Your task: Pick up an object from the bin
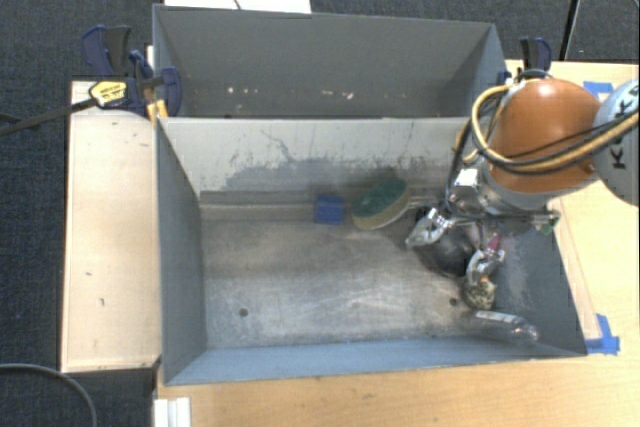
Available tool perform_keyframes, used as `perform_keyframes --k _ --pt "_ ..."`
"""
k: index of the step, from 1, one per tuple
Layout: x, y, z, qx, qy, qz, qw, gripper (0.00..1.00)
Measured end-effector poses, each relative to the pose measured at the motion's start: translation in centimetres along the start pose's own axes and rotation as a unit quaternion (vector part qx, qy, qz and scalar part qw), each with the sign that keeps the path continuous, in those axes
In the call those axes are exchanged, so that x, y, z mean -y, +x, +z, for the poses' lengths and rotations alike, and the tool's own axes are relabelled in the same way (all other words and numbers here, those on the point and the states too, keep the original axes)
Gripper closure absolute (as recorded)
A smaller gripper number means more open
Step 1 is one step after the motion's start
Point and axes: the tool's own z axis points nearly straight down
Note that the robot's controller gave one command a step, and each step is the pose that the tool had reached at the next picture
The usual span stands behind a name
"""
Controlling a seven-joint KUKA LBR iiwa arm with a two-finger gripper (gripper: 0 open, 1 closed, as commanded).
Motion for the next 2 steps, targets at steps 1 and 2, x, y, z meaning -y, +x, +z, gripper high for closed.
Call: perform_keyframes --k 1,2 --pt "1.04 0.91 0.01 0.0029 0.018 -0.066 0.9976 0.0" --pt "1.06 0.9 -0.11 0.0033 0.018 -0.064 0.9978 1.0"
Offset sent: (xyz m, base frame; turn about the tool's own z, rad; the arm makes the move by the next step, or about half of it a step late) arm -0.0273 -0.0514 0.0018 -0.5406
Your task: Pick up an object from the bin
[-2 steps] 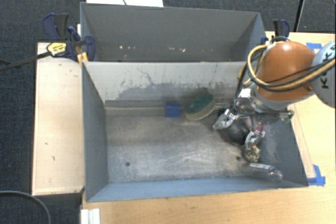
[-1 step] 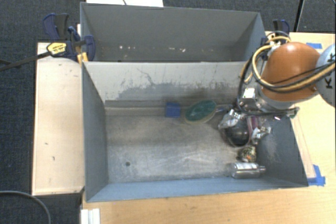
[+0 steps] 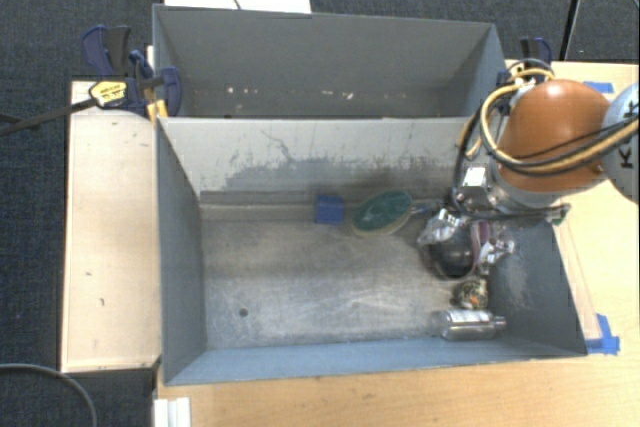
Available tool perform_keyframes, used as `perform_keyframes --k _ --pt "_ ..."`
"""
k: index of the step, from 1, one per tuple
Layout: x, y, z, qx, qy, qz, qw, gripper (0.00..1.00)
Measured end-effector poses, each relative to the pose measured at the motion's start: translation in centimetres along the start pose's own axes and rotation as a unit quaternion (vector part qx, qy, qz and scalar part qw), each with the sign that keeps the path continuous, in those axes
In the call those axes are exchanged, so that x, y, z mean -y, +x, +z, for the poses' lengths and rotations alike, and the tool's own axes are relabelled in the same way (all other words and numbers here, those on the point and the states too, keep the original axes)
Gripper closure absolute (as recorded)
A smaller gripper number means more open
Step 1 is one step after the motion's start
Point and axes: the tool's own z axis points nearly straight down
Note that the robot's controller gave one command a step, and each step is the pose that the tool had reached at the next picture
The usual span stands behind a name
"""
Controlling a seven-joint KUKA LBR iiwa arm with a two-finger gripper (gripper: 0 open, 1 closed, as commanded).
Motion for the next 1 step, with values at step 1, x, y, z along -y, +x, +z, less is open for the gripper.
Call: perform_keyframes --k 1 --pt "-1.56 2.33 -17.43 -0.0022 0.004 -0.056 0.9984 1.0"
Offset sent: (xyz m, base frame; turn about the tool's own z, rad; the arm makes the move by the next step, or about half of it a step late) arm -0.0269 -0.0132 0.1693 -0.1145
